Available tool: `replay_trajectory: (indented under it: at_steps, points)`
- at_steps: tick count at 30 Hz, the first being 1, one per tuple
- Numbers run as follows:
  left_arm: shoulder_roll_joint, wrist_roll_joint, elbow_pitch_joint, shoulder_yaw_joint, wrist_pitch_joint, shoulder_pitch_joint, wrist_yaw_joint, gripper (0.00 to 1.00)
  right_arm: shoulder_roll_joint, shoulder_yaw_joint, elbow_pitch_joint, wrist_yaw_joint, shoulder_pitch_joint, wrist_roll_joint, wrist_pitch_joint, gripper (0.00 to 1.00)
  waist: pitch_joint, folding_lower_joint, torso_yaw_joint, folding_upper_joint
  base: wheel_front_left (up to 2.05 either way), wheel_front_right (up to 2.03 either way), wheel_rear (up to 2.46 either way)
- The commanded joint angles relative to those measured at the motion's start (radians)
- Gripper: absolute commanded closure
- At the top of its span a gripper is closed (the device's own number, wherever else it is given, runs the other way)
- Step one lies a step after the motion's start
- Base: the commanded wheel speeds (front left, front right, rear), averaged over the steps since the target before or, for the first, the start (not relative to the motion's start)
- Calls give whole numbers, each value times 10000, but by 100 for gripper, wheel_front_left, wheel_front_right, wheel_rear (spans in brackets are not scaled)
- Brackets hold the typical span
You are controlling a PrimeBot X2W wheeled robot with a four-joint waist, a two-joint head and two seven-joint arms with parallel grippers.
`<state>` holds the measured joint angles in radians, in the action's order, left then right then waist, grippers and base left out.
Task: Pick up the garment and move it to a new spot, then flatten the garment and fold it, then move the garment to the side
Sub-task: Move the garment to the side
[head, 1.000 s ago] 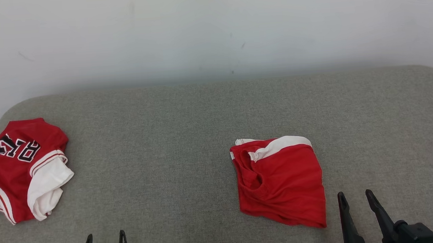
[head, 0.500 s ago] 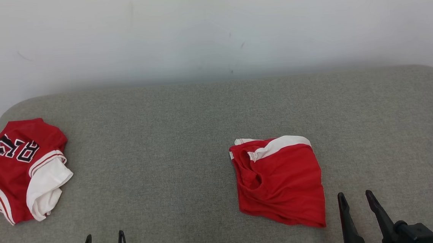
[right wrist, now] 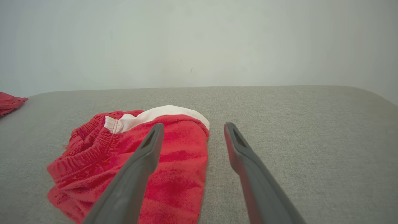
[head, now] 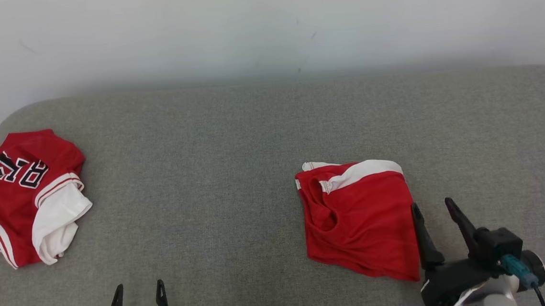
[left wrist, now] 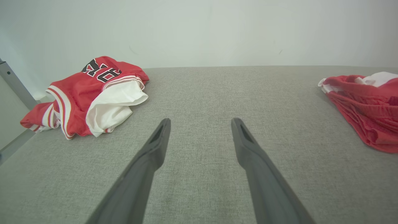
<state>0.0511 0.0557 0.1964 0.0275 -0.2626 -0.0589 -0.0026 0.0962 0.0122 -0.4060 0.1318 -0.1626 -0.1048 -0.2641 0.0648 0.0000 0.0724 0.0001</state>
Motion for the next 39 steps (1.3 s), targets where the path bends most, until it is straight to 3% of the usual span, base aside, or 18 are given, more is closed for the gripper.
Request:
replay_trajectory:
  at_steps: [1, 10, 19, 20, 21, 30, 39]
  points:
    - [-14, 58, -14, 51, -33, 153, -54, 0, 122, 30, -164, -24, -243, 29, -2, 0, 307, 0, 202, -1, 0, 0, 0]
    - [-11, 186, 17, 245, -33, 592, 4, 0, 542, -254, -2933, -24, -1878, -196, -2, 0, 910, 0, 614, -1, 0, 0, 0]
    - [-12, 215, 59, 322, -32, 770, 25, 0, 360, -792, -5203, -24, -2542, -512, 42, 0, 968, 0, 623, -1, 0, 0, 0]
    - [-11, 225, 55, 335, -32, 790, 31, 0, 338, -882, -5292, -24, -2592, -551, 52, 67, 969, 0, 623, -1, 0, 0, 0]
    - [-12, 238, 49, 346, -32, 800, 39, 0, 341, -932, -5236, -24, -2640, -567, 50, 100, 966, 0, 618, -1, 0, 0, 0]
    - [-12, 292, -166, 265, -32, 857, 38, 0, 1253, -1413, -4769, -26, -3613, -265, 0, 100, 1309, 0, 377, -1, 0, 0, 0]
    - [-12, 260, -721, 409, -32, 1508, -150, 0, 3127, -3281, -5350, -26, -5807, -195, 3, 100, 2597, 0, -280, -1, 0, 0, 0]
